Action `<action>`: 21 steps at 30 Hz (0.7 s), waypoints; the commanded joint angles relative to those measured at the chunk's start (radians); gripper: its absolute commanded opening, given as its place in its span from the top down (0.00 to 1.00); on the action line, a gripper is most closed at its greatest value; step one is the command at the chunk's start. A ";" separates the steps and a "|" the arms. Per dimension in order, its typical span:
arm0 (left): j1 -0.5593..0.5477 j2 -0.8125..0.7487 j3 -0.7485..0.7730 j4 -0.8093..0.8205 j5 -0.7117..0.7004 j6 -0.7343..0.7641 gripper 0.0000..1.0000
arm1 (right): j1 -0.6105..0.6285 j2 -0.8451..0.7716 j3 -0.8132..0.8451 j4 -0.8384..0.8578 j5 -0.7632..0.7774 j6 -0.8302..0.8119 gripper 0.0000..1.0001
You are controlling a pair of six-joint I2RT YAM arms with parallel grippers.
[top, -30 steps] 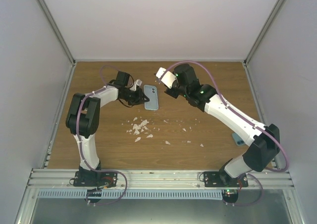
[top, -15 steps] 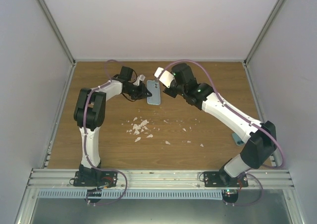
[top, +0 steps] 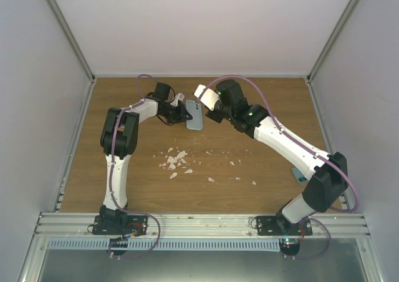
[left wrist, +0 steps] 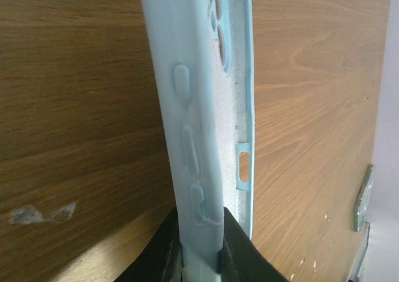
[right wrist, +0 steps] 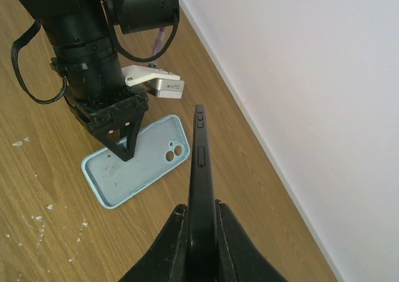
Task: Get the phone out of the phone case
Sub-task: Place the phone case at the center of the board.
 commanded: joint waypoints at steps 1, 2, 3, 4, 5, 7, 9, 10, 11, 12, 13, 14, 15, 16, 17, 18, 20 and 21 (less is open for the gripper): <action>-0.008 0.018 0.033 -0.005 -0.046 0.014 0.85 | -0.008 -0.004 0.013 0.047 0.021 -0.004 0.99; -0.008 0.016 0.032 -0.005 -0.054 0.013 0.82 | -0.007 -0.004 0.012 0.047 0.020 -0.004 0.99; -0.008 0.014 0.030 -0.008 -0.062 0.013 0.79 | -0.008 -0.004 0.013 0.048 0.018 -0.003 1.00; -0.007 0.013 0.030 -0.011 -0.076 0.013 0.76 | -0.007 -0.005 0.012 0.046 0.016 -0.001 0.99; -0.008 0.010 0.030 -0.013 -0.086 0.014 0.74 | -0.007 -0.008 0.012 0.046 0.013 0.000 1.00; -0.008 0.001 0.028 -0.020 -0.102 0.018 0.72 | -0.007 -0.010 0.010 0.046 0.013 0.001 0.99; -0.008 -0.015 0.020 -0.023 -0.109 0.018 0.69 | -0.007 -0.012 0.009 0.048 0.017 0.003 0.99; -0.007 -0.026 0.016 -0.025 -0.115 0.018 0.67 | -0.008 -0.013 0.008 0.050 0.022 0.004 0.99; -0.007 -0.038 0.013 -0.031 -0.125 0.020 0.65 | -0.008 -0.016 0.009 0.051 0.026 0.002 0.99; -0.006 -0.051 0.008 -0.034 -0.136 0.021 0.61 | -0.008 -0.018 0.008 0.054 0.031 0.000 1.00; -0.003 -0.067 0.002 -0.035 -0.148 0.021 0.57 | -0.007 -0.019 0.007 0.055 0.034 -0.003 0.99; 0.000 -0.082 -0.006 -0.035 -0.159 0.020 0.52 | -0.008 -0.022 0.005 0.059 0.039 -0.007 0.99; 0.006 -0.102 -0.015 -0.034 -0.165 0.019 0.46 | -0.008 -0.024 0.006 0.063 0.040 -0.008 0.99; 0.012 -0.122 -0.029 -0.029 -0.168 0.017 0.41 | -0.008 -0.026 0.007 0.065 0.043 -0.009 0.99; 0.020 -0.142 -0.039 -0.027 -0.172 0.015 0.37 | -0.008 -0.030 0.007 0.071 0.046 -0.011 0.99; 0.029 -0.165 -0.050 -0.023 -0.173 0.014 0.33 | -0.008 -0.034 0.005 0.080 0.052 -0.012 0.99; 0.046 -0.208 -0.068 -0.016 -0.168 0.008 0.28 | -0.008 -0.041 0.006 0.096 0.063 -0.023 0.99; 0.059 -0.231 -0.074 -0.014 -0.164 0.004 0.25 | -0.009 -0.042 0.007 0.106 0.067 -0.032 1.00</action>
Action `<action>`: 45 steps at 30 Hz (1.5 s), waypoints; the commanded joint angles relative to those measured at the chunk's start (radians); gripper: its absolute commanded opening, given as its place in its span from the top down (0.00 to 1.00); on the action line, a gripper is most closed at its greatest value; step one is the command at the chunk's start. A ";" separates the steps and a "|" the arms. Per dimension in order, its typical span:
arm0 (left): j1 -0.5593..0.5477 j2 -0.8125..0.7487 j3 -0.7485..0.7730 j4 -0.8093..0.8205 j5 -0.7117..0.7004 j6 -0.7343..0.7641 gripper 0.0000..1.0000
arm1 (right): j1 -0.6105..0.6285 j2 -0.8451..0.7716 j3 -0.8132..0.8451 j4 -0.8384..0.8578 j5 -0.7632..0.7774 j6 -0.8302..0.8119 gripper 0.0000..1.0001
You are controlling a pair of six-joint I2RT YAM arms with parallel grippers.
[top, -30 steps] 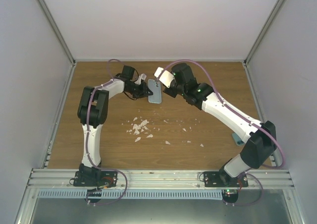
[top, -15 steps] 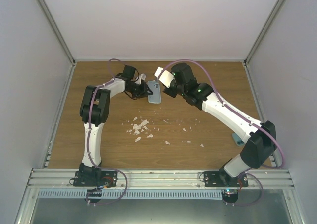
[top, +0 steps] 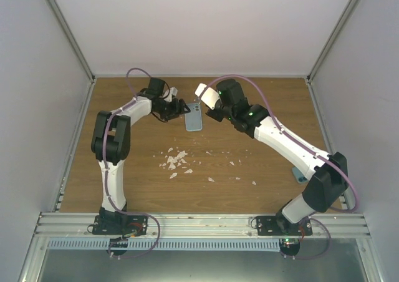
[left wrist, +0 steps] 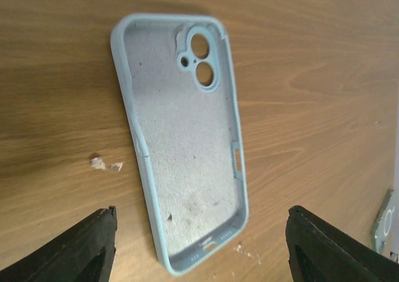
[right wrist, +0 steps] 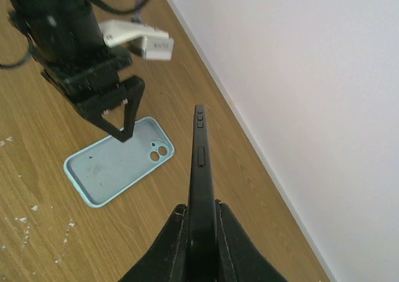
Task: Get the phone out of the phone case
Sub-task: Place the phone case at the center of the board.
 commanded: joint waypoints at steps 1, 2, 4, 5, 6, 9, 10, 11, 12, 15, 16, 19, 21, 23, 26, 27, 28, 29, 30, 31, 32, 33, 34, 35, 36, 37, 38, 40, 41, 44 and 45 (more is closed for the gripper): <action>0.051 -0.137 -0.031 0.028 -0.009 -0.005 0.24 | -0.006 -0.044 0.009 0.108 0.045 -0.038 0.99; 0.059 -0.158 -0.034 0.031 0.002 -0.010 0.23 | -0.006 -0.043 0.010 0.116 0.047 -0.050 0.99; 0.076 -0.201 -0.039 0.040 0.029 -0.020 0.22 | -0.004 -0.043 0.019 0.134 0.056 -0.083 1.00; 0.084 -0.222 -0.040 0.045 0.045 -0.024 0.22 | -0.002 -0.042 0.022 0.146 0.068 -0.105 1.00; 0.094 -0.241 -0.042 0.049 0.064 -0.031 0.22 | 0.002 -0.042 0.026 0.164 0.087 -0.128 0.99; 0.130 -0.309 -0.066 0.092 0.139 -0.089 0.22 | 0.012 -0.037 0.039 0.216 0.137 -0.196 0.99; 0.145 -0.331 -0.081 0.115 0.164 -0.110 0.22 | 0.017 -0.034 0.041 0.234 0.151 -0.220 0.99; 0.157 -0.351 -0.088 0.140 0.190 -0.133 0.22 | 0.022 -0.032 0.040 0.251 0.167 -0.243 0.99; 0.167 -0.375 -0.106 0.168 0.215 -0.153 0.22 | 0.029 -0.030 0.039 0.268 0.182 -0.266 1.00; 0.194 -0.446 -0.151 0.261 0.280 -0.206 0.21 | 0.060 -0.023 0.012 0.364 0.248 -0.348 0.99; 0.200 -0.469 -0.168 0.294 0.294 -0.220 0.20 | 0.073 -0.020 -0.001 0.386 0.277 -0.378 0.99; 0.213 -0.524 -0.211 0.367 0.332 -0.266 0.19 | 0.113 -0.009 -0.034 0.506 0.347 -0.443 1.00; 0.217 -0.548 -0.239 0.415 0.373 -0.311 0.18 | 0.137 -0.002 -0.055 0.566 0.379 -0.487 0.99; 0.217 -0.568 -0.268 0.463 0.416 -0.360 0.18 | 0.166 0.004 -0.085 0.638 0.407 -0.539 1.00; 0.216 -0.596 -0.314 0.562 0.461 -0.438 0.18 | 0.204 0.010 -0.181 0.820 0.455 -0.676 0.99; 0.215 -0.604 -0.328 0.583 0.471 -0.453 0.18 | 0.214 0.013 -0.213 0.897 0.466 -0.727 0.99; 0.212 -0.611 -0.346 0.601 0.477 -0.469 0.17 | 0.221 0.015 -0.245 0.968 0.473 -0.779 0.99; 0.209 -0.621 -0.366 0.626 0.483 -0.485 0.17 | 0.226 0.019 -0.273 1.036 0.477 -0.823 0.99; 0.207 -0.632 -0.390 0.650 0.485 -0.504 0.17 | 0.231 0.020 -0.299 1.090 0.477 -0.857 1.00; 0.205 -0.642 -0.413 0.680 0.486 -0.523 0.17 | 0.235 0.022 -0.318 1.130 0.477 -0.883 1.00; 0.201 -0.651 -0.431 0.704 0.487 -0.539 0.17 | 0.241 0.024 -0.331 1.153 0.476 -0.898 1.00; 0.197 -0.658 -0.442 0.717 0.488 -0.551 0.17 | 0.247 0.026 -0.342 1.168 0.475 -0.904 0.99; 0.191 -0.663 -0.448 0.726 0.488 -0.560 0.17 | 0.253 0.025 -0.349 1.173 0.476 -0.905 0.99; 0.185 -0.665 -0.450 0.734 0.489 -0.563 0.17 | 0.260 0.026 -0.357 1.179 0.477 -0.906 0.99; 0.178 -0.667 -0.450 0.734 0.487 -0.565 0.17 | 0.267 0.026 -0.365 1.188 0.478 -0.908 0.99; 0.170 -0.666 -0.448 0.735 0.486 -0.567 0.18 | 0.273 0.027 -0.371 1.198 0.481 -0.912 1.00; 0.162 -0.663 -0.447 0.734 0.485 -0.567 0.18 | 0.281 0.028 -0.379 1.208 0.482 -0.916 1.00; 0.143 -0.656 -0.438 0.727 0.480 -0.563 0.18 | 0.293 0.029 -0.392 1.213 0.486 -0.922 0.99; 0.132 -0.651 -0.433 0.726 0.477 -0.561 0.19 | 0.299 0.029 -0.403 1.223 0.488 -0.923 0.99; 0.093 -0.629 -0.408 0.707 0.471 -0.544 0.20 | 0.318 0.027 -0.430 1.253 0.497 -0.935 1.00; 0.081 -0.621 -0.401 0.700 0.470 -0.538 0.21 | 0.324 0.027 -0.435 1.259 0.501 -0.938 0.99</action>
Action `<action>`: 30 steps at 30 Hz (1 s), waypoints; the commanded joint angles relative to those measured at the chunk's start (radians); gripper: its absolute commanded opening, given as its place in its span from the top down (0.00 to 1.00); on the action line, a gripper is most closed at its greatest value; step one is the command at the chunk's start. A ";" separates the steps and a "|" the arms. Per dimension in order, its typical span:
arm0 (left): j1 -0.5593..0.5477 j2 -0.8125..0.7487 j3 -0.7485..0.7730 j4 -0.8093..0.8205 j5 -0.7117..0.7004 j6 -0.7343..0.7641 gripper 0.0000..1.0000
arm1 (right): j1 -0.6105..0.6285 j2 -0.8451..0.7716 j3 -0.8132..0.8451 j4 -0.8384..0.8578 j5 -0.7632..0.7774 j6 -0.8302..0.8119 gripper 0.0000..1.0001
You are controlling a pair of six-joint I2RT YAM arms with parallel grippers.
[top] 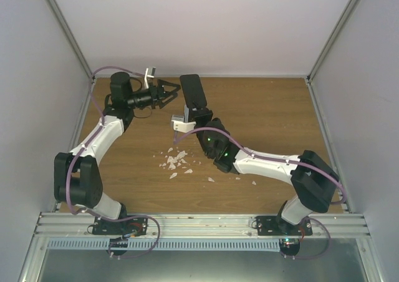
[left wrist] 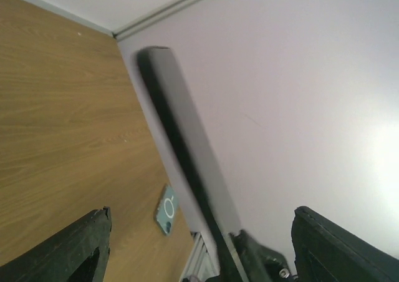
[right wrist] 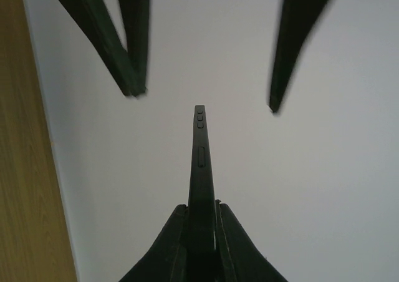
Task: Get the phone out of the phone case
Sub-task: Place the phone case at the center of the board, then place the phone at the center of the board.
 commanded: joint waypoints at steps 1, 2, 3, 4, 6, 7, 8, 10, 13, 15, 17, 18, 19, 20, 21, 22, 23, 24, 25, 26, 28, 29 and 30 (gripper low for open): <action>-0.056 0.013 0.048 0.033 0.005 0.017 0.22 | 0.035 -0.014 -0.025 0.156 0.029 -0.038 1.00; -0.067 0.021 0.054 0.031 0.005 0.018 0.23 | 0.038 -0.014 -0.027 0.155 0.030 -0.039 1.00; -0.076 0.030 0.061 0.031 0.006 0.016 0.25 | 0.042 -0.012 -0.029 0.155 0.030 -0.040 1.00; -0.085 0.037 0.067 0.031 0.007 0.017 0.27 | 0.045 -0.011 -0.031 0.159 0.032 -0.043 0.99; -0.102 0.049 0.076 0.030 0.007 0.019 0.32 | 0.048 -0.008 -0.035 0.174 0.033 -0.051 0.99; -0.108 0.053 0.077 0.029 0.006 0.018 0.34 | 0.049 -0.006 -0.036 0.185 0.034 -0.058 1.00; -0.111 0.057 0.077 0.031 0.003 0.015 0.38 | 0.050 -0.005 -0.038 0.193 0.034 -0.064 0.99; -0.116 0.060 0.073 0.031 -0.002 0.003 0.44 | 0.053 -0.001 -0.040 0.198 0.036 -0.069 0.99; -0.116 0.062 0.050 0.065 -0.005 -0.043 0.57 | 0.056 0.005 -0.047 0.217 0.038 -0.080 0.99; -0.116 0.064 0.043 0.071 -0.006 -0.053 0.66 | 0.058 0.007 -0.055 0.238 0.039 -0.091 0.98; -0.115 0.063 0.040 0.075 -0.007 -0.059 0.74 | 0.058 0.010 -0.062 0.248 0.040 -0.099 0.95; -0.115 0.065 0.041 0.075 -0.007 -0.061 0.79 | 0.058 0.011 -0.064 0.248 0.041 -0.098 0.95; -0.114 0.066 0.044 0.076 -0.007 -0.063 0.83 | 0.058 0.011 -0.065 0.245 0.040 -0.094 0.94; -0.113 0.068 0.048 0.076 -0.008 -0.061 0.87 | 0.058 0.011 -0.066 0.241 0.041 -0.091 0.94; -0.112 0.071 0.053 0.075 -0.007 -0.061 0.90 | 0.058 0.011 -0.066 0.239 0.041 -0.086 0.93; -0.111 0.072 0.058 0.074 -0.006 -0.060 0.93 | 0.058 0.013 -0.065 0.237 0.042 -0.083 0.91; -0.108 0.075 0.062 0.072 -0.005 -0.058 0.95 | 0.059 0.015 -0.066 0.236 0.041 -0.080 0.89; -0.105 0.076 0.066 0.071 -0.005 -0.056 0.97 | 0.058 0.017 -0.067 0.232 0.041 -0.076 0.86; -0.104 0.077 0.070 0.066 -0.007 -0.054 0.99 | 0.058 0.017 -0.068 0.222 0.042 -0.071 0.81; -0.101 0.078 0.071 0.063 -0.007 -0.050 1.00 | 0.058 0.015 -0.068 0.213 0.041 -0.064 0.76; -0.092 0.080 0.073 0.061 -0.007 -0.046 1.00 | 0.058 0.010 -0.067 0.179 0.040 -0.036 0.63; -0.088 0.081 0.073 0.062 -0.007 -0.044 1.00 | 0.058 0.006 -0.066 0.152 0.040 -0.013 0.57; -0.083 0.082 0.074 0.061 -0.008 -0.042 1.00 | 0.058 0.002 -0.064 0.116 0.039 0.014 0.49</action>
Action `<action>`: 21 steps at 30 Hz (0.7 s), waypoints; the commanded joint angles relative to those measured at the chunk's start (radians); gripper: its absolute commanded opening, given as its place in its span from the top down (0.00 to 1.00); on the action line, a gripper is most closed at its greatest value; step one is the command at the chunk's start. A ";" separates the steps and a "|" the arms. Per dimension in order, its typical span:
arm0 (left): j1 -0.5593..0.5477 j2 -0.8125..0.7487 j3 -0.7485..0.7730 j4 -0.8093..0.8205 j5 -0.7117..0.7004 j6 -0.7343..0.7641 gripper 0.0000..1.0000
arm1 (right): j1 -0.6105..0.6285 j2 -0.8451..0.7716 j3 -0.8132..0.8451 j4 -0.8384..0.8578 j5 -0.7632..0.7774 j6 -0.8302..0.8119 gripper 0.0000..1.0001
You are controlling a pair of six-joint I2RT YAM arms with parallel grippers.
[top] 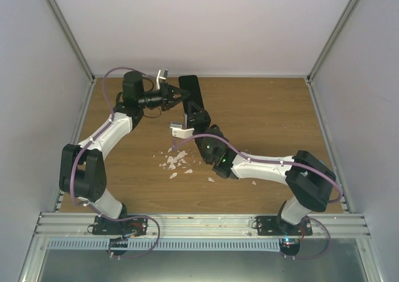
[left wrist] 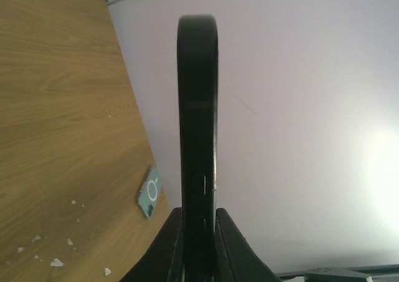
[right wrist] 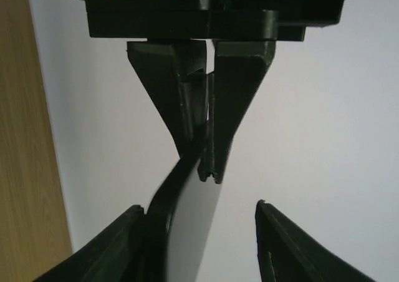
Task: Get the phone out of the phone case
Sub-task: Place the phone at the center of the board.
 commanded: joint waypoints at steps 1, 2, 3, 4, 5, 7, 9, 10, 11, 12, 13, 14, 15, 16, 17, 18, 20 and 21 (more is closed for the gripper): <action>0.024 0.014 0.024 0.059 -0.001 0.058 1.00 | 0.010 -0.029 0.013 -0.048 0.004 0.099 0.41; 0.028 0.014 0.024 0.055 -0.001 0.064 1.00 | 0.010 -0.036 0.018 -0.092 0.003 0.131 0.37; 0.030 0.015 0.023 0.051 -0.002 0.070 1.00 | 0.010 -0.045 0.022 -0.138 -0.001 0.164 0.34; 0.032 0.015 0.021 0.048 -0.002 0.076 1.00 | 0.009 -0.053 0.027 -0.190 -0.009 0.202 0.31; 0.034 0.016 0.018 0.047 -0.003 0.082 1.00 | 0.005 -0.061 0.036 -0.251 -0.016 0.243 0.28; 0.036 0.017 0.011 0.044 -0.006 0.094 1.00 | -0.009 -0.068 0.063 -0.388 -0.044 0.340 0.20; 0.037 0.019 0.008 0.039 -0.007 0.106 1.00 | -0.029 -0.071 0.091 -0.523 -0.081 0.431 0.13; 0.038 0.019 0.007 0.037 -0.006 0.111 1.00 | -0.042 -0.075 0.101 -0.601 -0.101 0.471 0.10; 0.040 0.020 0.008 0.035 -0.007 0.116 1.00 | -0.052 -0.082 0.109 -0.645 -0.127 0.503 0.08; 0.042 0.020 0.007 0.031 -0.008 0.122 1.00 | -0.062 -0.089 0.113 -0.681 -0.148 0.541 0.06; 0.045 0.022 0.007 0.025 -0.008 0.130 1.00 | -0.071 -0.100 0.114 -0.714 -0.171 0.569 0.05; 0.047 0.023 0.006 0.019 -0.011 0.137 1.00 | -0.082 -0.108 0.114 -0.742 -0.194 0.596 0.03; 0.050 0.025 0.000 0.011 -0.015 0.144 1.00 | -0.093 -0.115 0.116 -0.775 -0.216 0.625 0.02; 0.053 0.026 -0.010 0.010 -0.020 0.148 1.00 | -0.105 -0.123 0.119 -0.807 -0.242 0.653 0.01; 0.055 0.027 -0.025 0.011 -0.019 0.150 1.00 | -0.120 -0.130 0.125 -0.841 -0.272 0.688 0.00; 0.056 0.029 -0.039 0.016 -0.015 0.151 1.00 | -0.136 -0.139 0.135 -0.892 -0.313 0.724 0.00; 0.054 0.028 -0.068 0.041 -0.007 0.155 1.00 | -0.182 -0.161 0.157 -0.987 -0.423 0.797 0.00; 0.054 0.027 -0.078 0.059 -0.004 0.159 1.00 | -0.208 -0.175 0.164 -1.031 -0.515 0.829 0.00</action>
